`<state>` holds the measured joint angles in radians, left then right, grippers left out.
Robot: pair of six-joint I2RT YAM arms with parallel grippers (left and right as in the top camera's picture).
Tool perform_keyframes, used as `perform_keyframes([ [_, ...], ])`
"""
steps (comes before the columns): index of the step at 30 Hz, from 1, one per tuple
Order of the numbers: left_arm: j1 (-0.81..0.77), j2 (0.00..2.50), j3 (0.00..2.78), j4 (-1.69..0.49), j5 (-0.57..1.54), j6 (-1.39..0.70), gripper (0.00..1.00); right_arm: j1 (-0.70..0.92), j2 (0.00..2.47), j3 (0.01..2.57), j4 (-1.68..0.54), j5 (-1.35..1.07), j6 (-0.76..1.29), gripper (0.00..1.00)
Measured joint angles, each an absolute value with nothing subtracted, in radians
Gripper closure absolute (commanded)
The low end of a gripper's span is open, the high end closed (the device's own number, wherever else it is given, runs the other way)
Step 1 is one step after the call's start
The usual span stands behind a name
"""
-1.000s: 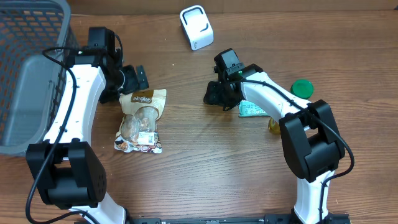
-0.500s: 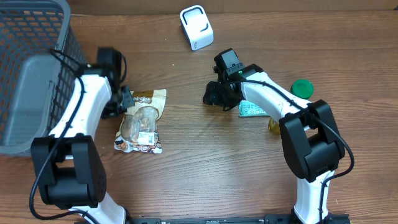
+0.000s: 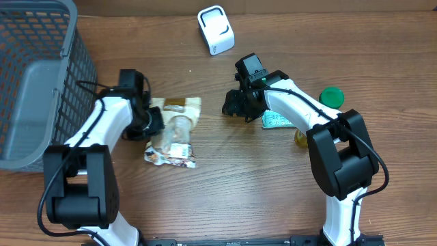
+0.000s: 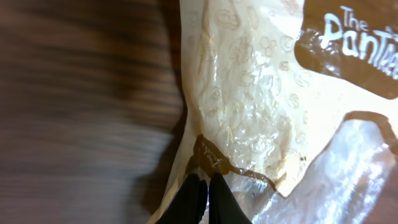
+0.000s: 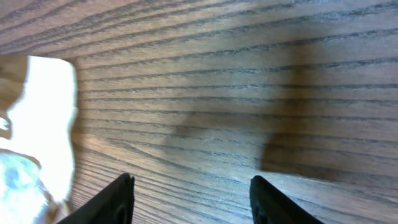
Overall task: Scan the item barcode
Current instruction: 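Grasp the PanTree snack bag with both grippers from either side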
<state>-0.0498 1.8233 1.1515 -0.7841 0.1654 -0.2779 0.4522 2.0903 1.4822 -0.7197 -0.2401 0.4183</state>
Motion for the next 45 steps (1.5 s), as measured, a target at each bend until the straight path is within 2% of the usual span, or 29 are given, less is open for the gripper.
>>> perform_keyframes([
  [7, -0.176, 1.823, 1.15, -0.715, 0.224, -0.228, 0.95, 0.452, 2.09, 1.482, -0.73, -0.241, 0.406, 0.41],
  [12, -0.237, 1.823, 1.151, -0.719, 0.239, -0.213, 0.96, 0.452, 2.09, 1.482, -0.728, -0.241, 0.346, 0.36],
  [18, -0.231, 1.823, 1.193, -0.86, 0.244, -0.213, 0.93, 0.452, 2.09, 1.482, -0.727, -0.24, 0.305, 0.35],
  [21, -0.218, 1.824, 1.259, -0.964, 0.245, -0.213, 0.96, 0.452, 2.09, 1.482, -0.726, -0.252, 0.291, 0.35],
  [26, -0.203, 1.823, 1.306, -1.076, 0.257, -0.213, 0.96, 0.451, 2.09, 1.482, -0.734, -0.386, 0.181, 0.32],
  [32, -0.21, 1.824, 1.268, -1.072, 0.286, -0.213, 0.96, 0.451, 2.09, 1.482, -0.754, -0.446, 0.101, 0.28],
  [45, -0.215, 1.869, 1.175, -0.976, 0.311, -0.236, 0.96, 0.467, 2.09, 1.482, -0.802, -0.498, 0.033, 0.29],
])
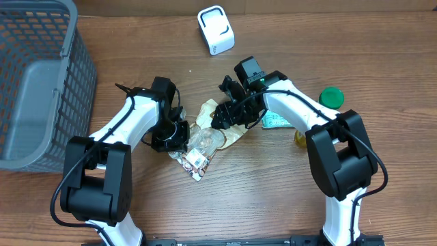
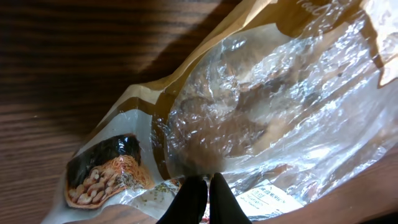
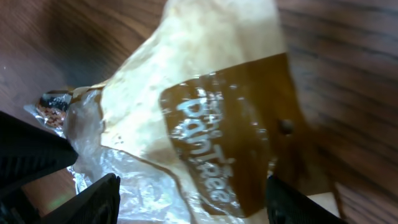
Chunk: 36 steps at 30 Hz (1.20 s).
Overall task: Scan the item barcode
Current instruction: 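Grasp the PanTree snack bag with both grippers from either side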
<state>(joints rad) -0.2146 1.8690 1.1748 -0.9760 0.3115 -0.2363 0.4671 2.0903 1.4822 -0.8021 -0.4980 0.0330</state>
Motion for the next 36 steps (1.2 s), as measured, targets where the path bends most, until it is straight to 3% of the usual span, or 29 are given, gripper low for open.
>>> perform_keyframes([
  [11, -0.215, 1.879, 1.177, -0.979, 0.302, -0.236, 0.96, 0.526, 2.09, 1.431, -0.749, -0.496, 0.027, 0.29],
  [20, -0.215, 1.88, 1.177, -0.978, 0.293, -0.236, 0.96, 0.524, 2.081, 1.363, -0.674, -0.577, 0.083, 0.39],
  [28, -0.215, 1.88, 1.177, -0.976, 0.288, -0.236, 0.96, 0.524, 2.083, 1.346, -0.65, -0.702, 0.104, 0.39],
  [30, -0.215, 1.88, 1.177, -0.976, 0.287, -0.236, 0.96, 0.524, 2.083, 1.345, -0.635, -0.74, 0.105, 0.38],
  [33, -0.215, 1.88, 1.177, -0.975, 0.284, -0.236, 0.96, 0.524, 2.086, 1.345, -0.609, -0.817, 0.108, 0.22],
  [36, -0.215, 1.88, 1.177, -0.976, 0.281, -0.236, 0.96, 0.524, 2.086, 1.344, -0.603, -0.857, 0.104, 0.14],
])
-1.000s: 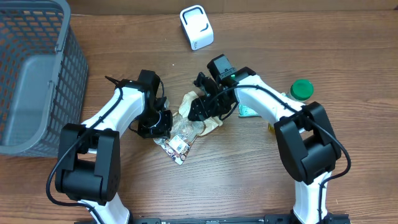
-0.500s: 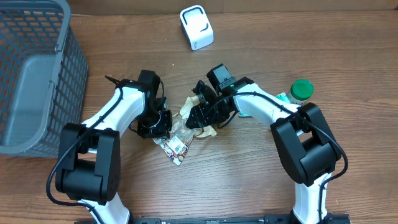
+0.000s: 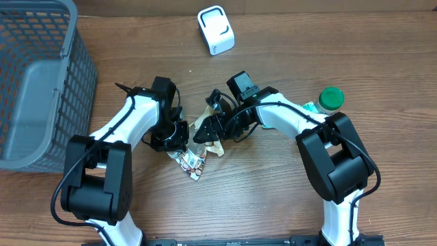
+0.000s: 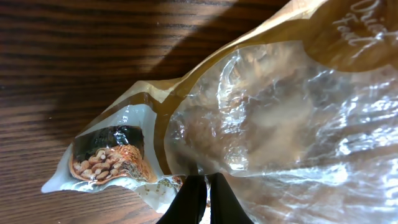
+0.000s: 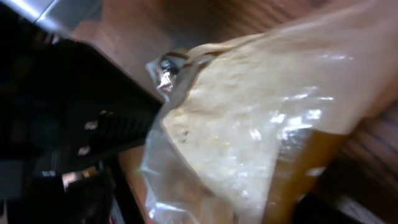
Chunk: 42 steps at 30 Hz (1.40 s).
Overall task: Scan the item barcode
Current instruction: 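Grasp the PanTree snack bag with both grippers from either side, then open the left gripper and pull the left arm back left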
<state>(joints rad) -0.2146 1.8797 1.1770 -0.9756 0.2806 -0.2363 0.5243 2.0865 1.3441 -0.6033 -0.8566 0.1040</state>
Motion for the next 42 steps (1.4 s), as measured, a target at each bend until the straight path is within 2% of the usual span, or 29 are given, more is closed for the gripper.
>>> perform_keyframes([
  [3, -0.215, 1.88, 1.177, -0.976, 0.28, -0.236, 0.96, 0.524, 2.086, 1.343, -0.603, -0.85, 0.107, 0.1],
  [6, -0.215, 1.88, 1.177, -0.975, 0.279, -0.236, 0.96, 0.517, 2.086, 1.341, -0.584, -0.818, 0.109, 0.0],
  [16, -0.216, 1.88, 1.177, -0.972, 0.273, -0.236, 0.96, 0.509, 2.086, 1.341, -0.516, -0.714, 0.163, 0.0],
  [20, -0.216, 1.88, 1.177, -0.971, 0.272, -0.236, 0.96, 0.511, 2.086, 1.34, -0.522, -0.722, 0.179, 0.19],
  [22, -0.216, 1.88, 1.177, -0.971, 0.272, -0.236, 0.96, 0.514, 2.086, 1.34, -0.526, -0.732, 0.182, 0.36],
  [23, -0.216, 1.88, 1.177, -0.971, 0.272, -0.236, 0.96, 0.516, 2.086, 1.34, -0.527, -0.739, 0.182, 0.5],
  [27, -0.216, 1.88, 1.177, -0.969, 0.269, -0.236, 0.96, 0.524, 2.086, 1.34, -0.535, -0.76, 0.19, 0.81],
  [29, -0.216, 1.88, 1.177, -0.969, 0.269, -0.236, 0.96, 0.525, 2.086, 1.34, -0.533, -0.762, 0.189, 0.91],
  [32, -0.216, 1.88, 1.178, -0.971, 0.268, -0.236, 0.96, 0.525, 2.086, 1.34, -0.535, -0.767, 0.186, 0.96],
  [42, -0.159, 1.947, 1.393, -1.155, 0.185, -0.232, 0.96, 0.532, 2.086, 1.34, -0.534, -0.782, 0.174, 0.96],
])
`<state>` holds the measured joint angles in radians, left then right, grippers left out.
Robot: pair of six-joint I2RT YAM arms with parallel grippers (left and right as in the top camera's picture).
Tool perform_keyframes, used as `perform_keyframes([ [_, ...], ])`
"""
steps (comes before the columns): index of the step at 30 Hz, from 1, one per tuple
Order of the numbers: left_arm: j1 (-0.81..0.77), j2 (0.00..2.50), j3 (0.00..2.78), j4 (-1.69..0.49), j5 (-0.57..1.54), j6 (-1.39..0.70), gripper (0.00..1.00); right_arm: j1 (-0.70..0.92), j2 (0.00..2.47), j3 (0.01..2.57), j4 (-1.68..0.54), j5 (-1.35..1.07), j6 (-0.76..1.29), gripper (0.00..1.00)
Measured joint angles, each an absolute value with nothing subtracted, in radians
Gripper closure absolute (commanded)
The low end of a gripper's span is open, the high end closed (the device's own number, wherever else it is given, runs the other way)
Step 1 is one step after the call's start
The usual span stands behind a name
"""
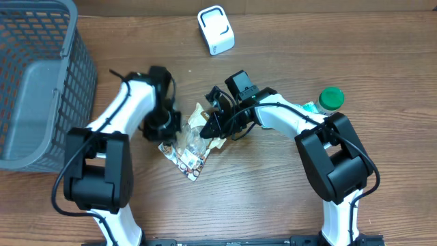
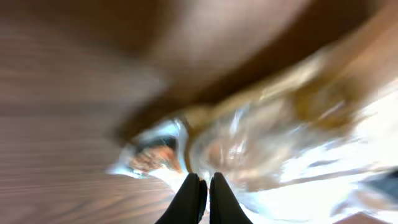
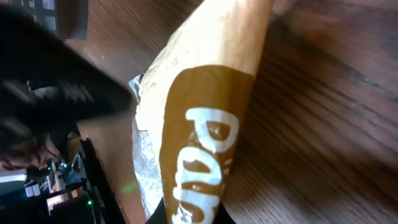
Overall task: Scan the item barcode
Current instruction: 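Open the left gripper and pull the left arm back left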
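Observation:
A snack bag [image 1: 191,141], part clear and part tan with a brown printed band, lies mid-table with its top end raised. My right gripper [image 1: 214,126] is shut on that top end. In the right wrist view the brown band of the bag [image 3: 199,93] runs down between the fingers of the right gripper [image 3: 189,218]. My left gripper [image 1: 164,130] is at the bag's left side with its fingers shut. The left wrist view is blurred. It shows the left gripper [image 2: 204,185] over the bag's [image 2: 267,137] lower edge. No barcode can be made out. A white scanner [image 1: 216,29] stands at the back.
A grey mesh basket [image 1: 68,41] fills the far left. A green-capped bottle [image 1: 331,98] and a pale packet [image 1: 308,107] lie beside the right arm.
My left gripper has moved up and to the left, and the bag looks farther from it in its wrist view. The right gripper now holds the bag's top by the brown band.
First the bag lay left of centre with my left gripper shut at its edge and the right gripper open over bare table. Then the bag was nearer the centre with the right gripper open at its top. The right gripper has since shut on the top, and the left has drawn off leftward.

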<state>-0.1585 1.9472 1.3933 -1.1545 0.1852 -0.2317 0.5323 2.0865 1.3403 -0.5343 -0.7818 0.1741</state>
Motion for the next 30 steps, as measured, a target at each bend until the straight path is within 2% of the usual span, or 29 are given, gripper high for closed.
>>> perform_keyframes([
  [4, -0.11, 1.948, 1.549, -1.159, 0.166, -0.232, 0.96, 0.533, 2.086, 1.34, -0.539, -0.78, 0.17, 0.96],
  [10, -0.062, 1.948, 1.6, -1.125, 0.155, -0.217, 0.93, 0.533, 2.086, 1.34, -0.569, -0.747, 0.167, 0.96],
  [13, -0.057, 1.948, 1.6, -1.122, 0.143, -0.204, 0.86, 0.533, 2.086, 1.34, -0.569, -0.739, 0.165, 0.96],
  [16, -0.057, 1.948, 1.6, -1.118, 0.109, -0.192, 0.68, 0.533, 2.086, 1.34, -0.569, -0.733, 0.164, 0.96],
  [17, -0.057, 1.948, 1.6, -1.116, 0.1, -0.194, 0.58, 0.533, 2.086, 1.34, -0.569, -0.732, 0.164, 0.96],
  [18, -0.057, 1.948, 1.6, -1.111, 0.081, -0.192, 0.44, 0.533, 2.086, 1.34, -0.569, -0.732, 0.163, 0.96],
  [19, -0.057, 1.948, 1.6, -1.108, 0.067, -0.192, 0.0, 0.533, 2.086, 1.34, -0.569, -0.731, 0.164, 0.96],
  [30, -0.057, 1.948, 1.6, -1.1, -0.043, -0.183, 0.0, 0.533, 2.086, 1.34, -0.569, -0.728, 0.164, 0.96],
])
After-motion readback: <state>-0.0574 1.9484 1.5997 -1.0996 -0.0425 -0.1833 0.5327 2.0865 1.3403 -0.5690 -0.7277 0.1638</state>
